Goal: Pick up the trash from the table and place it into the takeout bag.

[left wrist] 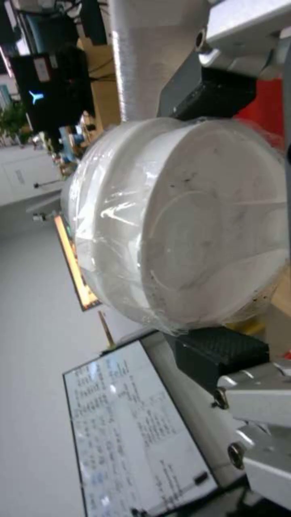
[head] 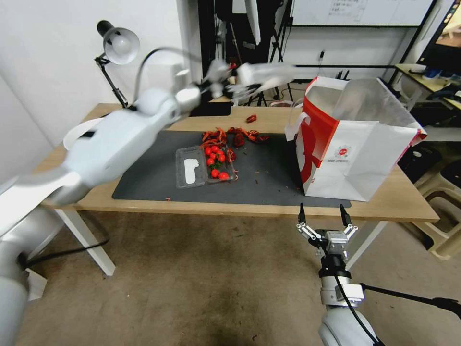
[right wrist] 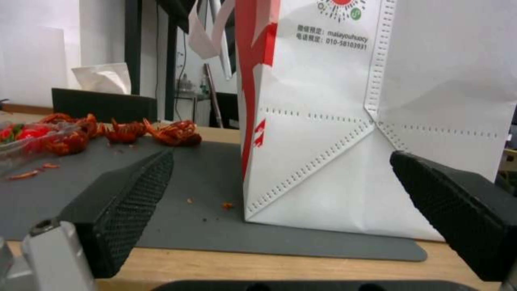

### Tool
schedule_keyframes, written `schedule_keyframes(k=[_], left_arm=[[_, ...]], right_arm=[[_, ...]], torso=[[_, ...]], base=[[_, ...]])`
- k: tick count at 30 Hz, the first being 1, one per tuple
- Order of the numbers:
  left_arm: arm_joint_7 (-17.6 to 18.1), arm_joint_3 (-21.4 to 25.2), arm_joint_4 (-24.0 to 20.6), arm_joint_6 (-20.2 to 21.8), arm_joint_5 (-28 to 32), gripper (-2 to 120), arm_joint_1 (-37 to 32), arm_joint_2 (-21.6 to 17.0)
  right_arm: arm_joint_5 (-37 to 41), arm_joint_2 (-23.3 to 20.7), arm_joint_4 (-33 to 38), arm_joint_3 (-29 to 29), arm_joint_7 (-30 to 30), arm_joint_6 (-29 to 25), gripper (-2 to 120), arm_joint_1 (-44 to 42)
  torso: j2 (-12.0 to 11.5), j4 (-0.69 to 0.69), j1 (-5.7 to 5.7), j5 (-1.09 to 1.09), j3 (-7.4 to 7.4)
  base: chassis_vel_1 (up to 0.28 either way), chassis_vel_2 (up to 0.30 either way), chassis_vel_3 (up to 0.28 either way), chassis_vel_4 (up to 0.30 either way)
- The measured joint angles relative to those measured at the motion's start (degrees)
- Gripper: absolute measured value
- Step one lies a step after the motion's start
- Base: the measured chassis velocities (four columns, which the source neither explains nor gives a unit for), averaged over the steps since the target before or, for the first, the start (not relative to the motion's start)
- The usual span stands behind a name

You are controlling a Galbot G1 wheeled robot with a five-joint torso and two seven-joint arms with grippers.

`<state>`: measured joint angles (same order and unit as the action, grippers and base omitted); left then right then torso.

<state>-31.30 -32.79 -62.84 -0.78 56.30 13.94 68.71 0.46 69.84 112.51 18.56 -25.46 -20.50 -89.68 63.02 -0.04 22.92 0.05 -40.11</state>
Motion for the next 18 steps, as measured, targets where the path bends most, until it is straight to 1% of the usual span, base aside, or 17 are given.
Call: schedule_keyframes(k=[1,2,3,4,5,6,9,10,13,14,16,18], left_arm=[[0.0,0.0,0.0,0.0,0.0,73,0.0,0.0],[-0.09,-0.67,1.3,0.02,0.05,73,1.44,1.95],[-0.12,-1.01,2.05,0.03,0.08,73,2.14,2.89],[-0.23,-1.88,3.67,0.03,0.16,73,3.67,4.79],[-0.33,-2.72,4.75,0.03,0.21,73,4.69,6.25],[-0.33,-2.72,4.75,0.03,0.21,73,4.69,6.25],[-0.45,-4.79,6.59,0.05,0.42,73,6.22,9.73],[-0.45,-4.79,6.59,0.05,0.42,73,6.22,9.73],[-0.35,-7.24,8.43,0.07,0.58,70,6.72,12.8],[-0.35,-7.24,8.43,0.07,0.58,70,6.72,12.8],[-0.3,-9.25,8.72,0.07,0.63,70,6.66,13.93],[-0.18,-11.51,8.51,0.08,0.63,70,6.39,13.89]], right_arm=[[0.0,0.0,0.0,0.0,0.0,0.0,100,0.0],[0.0,0.03,0.02,0.02,-0.02,0.0,100,0.05],[0.01,0.03,0.03,0.06,-0.04,0.01,100,0.05],[0.03,-0.01,0.09,0.17,-0.1,0.0,100,0.0],[0.08,-0.06,0.16,0.31,-0.15,0.01,100,-0.07],[0.08,-0.06,0.16,0.31,-0.15,0.01,100,-0.07],[0.16,-0.11,0.33,0.67,-0.3,0.01,100,-0.19],[0.16,-0.11,0.33,0.67,-0.3,0.01,100,-0.19],[0.17,-0.01,0.41,0.8,-0.41,-0.24,100,-0.58],[0.17,-0.01,0.41,0.8,-0.41,-0.24,100,-0.58],[0.17,0.12,0.39,0.92,-0.48,-0.54,100,-0.82],[0.17,0.2,0.36,1.0,-0.53,-0.71,100,-0.86]], torso=[[0.0,0.0,0.0,0.0,0.0],[0.0,0.05,0.0,-0.02,0.0],[0.0,0.06,0.0,-0.04,0.0],[0.0,0.06,0.0,-0.04,0.0],[0.0,0.06,0.0,-0.03,0.0],[0.0,0.06,0.0,-0.03,0.0],[0.0,0.02,0.0,-0.02,0.0],[0.0,0.02,0.0,-0.02,0.0],[0.0,0.04,0.0,-0.03,0.0],[0.0,0.04,0.0,-0.03,0.0],[0.0,0.02,0.0,-0.03,0.0],[0.0,0.04,0.0,-0.04,0.0]], base=[[0.0,0.0,0.0,0.0],[0.0,0.0,0.0,0.0],[0.0,0.0,0.0,0.0],[0.0,0.0,0.0,0.0],[0.0,0.0,0.0,0.0],[0.0,0.0,0.0,0.0],[0.0,0.0,0.0,0.0],[0.0,0.0,0.0,0.0],[0.0,0.0,0.0,0.0],[0.0,0.0,0.0,0.0],[0.0,0.0,0.0,0.0],[0.0,0.0,0.0,0.0]])
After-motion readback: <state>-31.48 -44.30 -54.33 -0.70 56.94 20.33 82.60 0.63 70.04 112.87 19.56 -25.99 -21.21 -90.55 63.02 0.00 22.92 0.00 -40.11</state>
